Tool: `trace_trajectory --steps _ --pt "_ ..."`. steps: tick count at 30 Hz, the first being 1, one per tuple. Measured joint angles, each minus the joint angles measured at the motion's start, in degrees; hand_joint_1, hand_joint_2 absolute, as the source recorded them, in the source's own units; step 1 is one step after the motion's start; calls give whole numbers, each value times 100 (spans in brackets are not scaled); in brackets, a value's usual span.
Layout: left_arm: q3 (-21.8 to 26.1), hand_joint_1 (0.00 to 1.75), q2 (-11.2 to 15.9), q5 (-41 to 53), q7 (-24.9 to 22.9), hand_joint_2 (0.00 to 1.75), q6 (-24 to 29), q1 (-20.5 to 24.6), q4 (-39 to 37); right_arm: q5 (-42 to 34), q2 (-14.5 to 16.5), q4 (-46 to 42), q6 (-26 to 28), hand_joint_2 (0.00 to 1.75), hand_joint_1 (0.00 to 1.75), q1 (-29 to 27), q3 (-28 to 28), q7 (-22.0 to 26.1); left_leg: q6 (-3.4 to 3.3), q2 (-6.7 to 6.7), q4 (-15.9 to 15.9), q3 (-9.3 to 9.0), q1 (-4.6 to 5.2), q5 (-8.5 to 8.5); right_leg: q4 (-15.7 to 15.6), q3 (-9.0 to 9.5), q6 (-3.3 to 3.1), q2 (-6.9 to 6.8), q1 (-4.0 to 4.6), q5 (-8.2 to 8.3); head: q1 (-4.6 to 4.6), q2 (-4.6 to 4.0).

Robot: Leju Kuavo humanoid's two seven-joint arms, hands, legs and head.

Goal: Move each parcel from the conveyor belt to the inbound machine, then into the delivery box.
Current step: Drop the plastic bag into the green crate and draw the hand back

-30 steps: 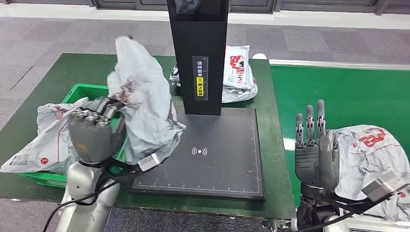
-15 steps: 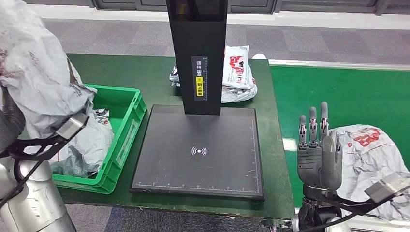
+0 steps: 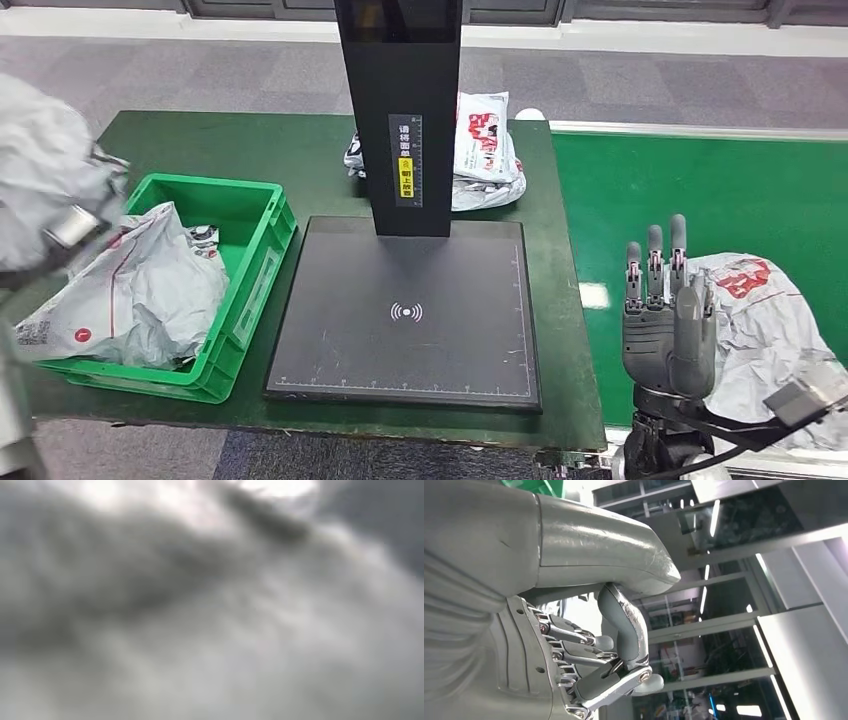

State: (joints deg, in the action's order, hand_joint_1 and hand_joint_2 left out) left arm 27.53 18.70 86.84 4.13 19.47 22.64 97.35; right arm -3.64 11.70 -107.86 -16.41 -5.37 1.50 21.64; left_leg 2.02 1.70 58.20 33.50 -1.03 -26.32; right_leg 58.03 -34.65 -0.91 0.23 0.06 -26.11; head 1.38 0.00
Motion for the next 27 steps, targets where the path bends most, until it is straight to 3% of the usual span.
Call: trace_trajectory --steps 2,4,5,7,10,15,16,17,19,20,21,27 --pt "-806 175 495 2 -1627 175 -113 235 -298 -13 -1 0 -14 175 0 -5 -16 0 1 -4 -3 2 3 4 0 3 2 -2 4 4 2 0" --pt "-2346 175 1021 4 -3329 175 -335 475 -666 -37 -2 0 -49 175 0 -8 -39 7 -5 -39 -9 -2 10 8 0 34 10 -31 3 0 4 0" --pt "-3098 175 1149 4 -3535 175 -531 513 -806 -46 -3 0 -78 175 0 -6 -51 11 -8 -62 -11 -5 13 10 0 56 15 -52 0 -4 3 0" --pt "-4484 175 1299 4 -3207 175 -960 445 -1081 -55 -3 0 -169 175 0 -5 -83 20 -11 -90 -16 -12 17 9 0 87 22 -82 -10 -10 0 0" --pt "-5599 175 1308 5 -2444 175 -1489 135 -1403 -46 -3 2 -325 175 0 -16 -137 50 -14 -62 -13 -15 21 5 -1 75 25 -61 -22 -5 0 0" --pt "-5651 175 1090 5 -2070 175 -1843 -315 -1738 -10 -3 43 -463 175 0 -30 -150 88 -19 -61 -11 -11 24 2 -2 64 27 -53 -30 -9 2 0" --pt "-5609 175 1066 6 -2041 131 -1866 -381 -1749 -7 -3 55 -471 175 0 -28 -150 90 -19 -67 -13 -12 24 2 -1 67 27 -60 -30 -12 2 0" --pt "-5565 139 1046 7 -2034 87 -1899 -438 -1752 -3 -3 66 -477 175 0 -28 -150 91 -19 -73 -14 -13 24 2 -1 70 25 -66 -30 -15 3 0" --pt "-5486 52 1008 7 -2053 0 -1998 -522 -1753 9 -3 86 -484 175 0 -27 -150 90 -19 -84 -17 -15 24 2 -1 77 24 -79 -30 -20 3 0" --pt "-5458 8 992 7 -2100 0 -2064 -556 -1753 13 -3 95 -485 175 0 -27 -150 89 -19 -88 -17 -16 24 2 -1 80 23 -85 -30 -22 3 0" --pt "-5437 0 980 7 -2182 0 -2150 -580 -1753 13 -3 101 -485 175 0 -26 -150 86 -19 -92 -17 -16 24 3 -1 82 24 -90 -29 -22 2 0" --pt "-5405 0 935 7 -3103 0 -2447 -673 -1748 23 -2 109 -469 175 0 -32 -150 72 -19 -96 -17 -20 25 4 -1 86 25 -93 -30 -21 2 0"
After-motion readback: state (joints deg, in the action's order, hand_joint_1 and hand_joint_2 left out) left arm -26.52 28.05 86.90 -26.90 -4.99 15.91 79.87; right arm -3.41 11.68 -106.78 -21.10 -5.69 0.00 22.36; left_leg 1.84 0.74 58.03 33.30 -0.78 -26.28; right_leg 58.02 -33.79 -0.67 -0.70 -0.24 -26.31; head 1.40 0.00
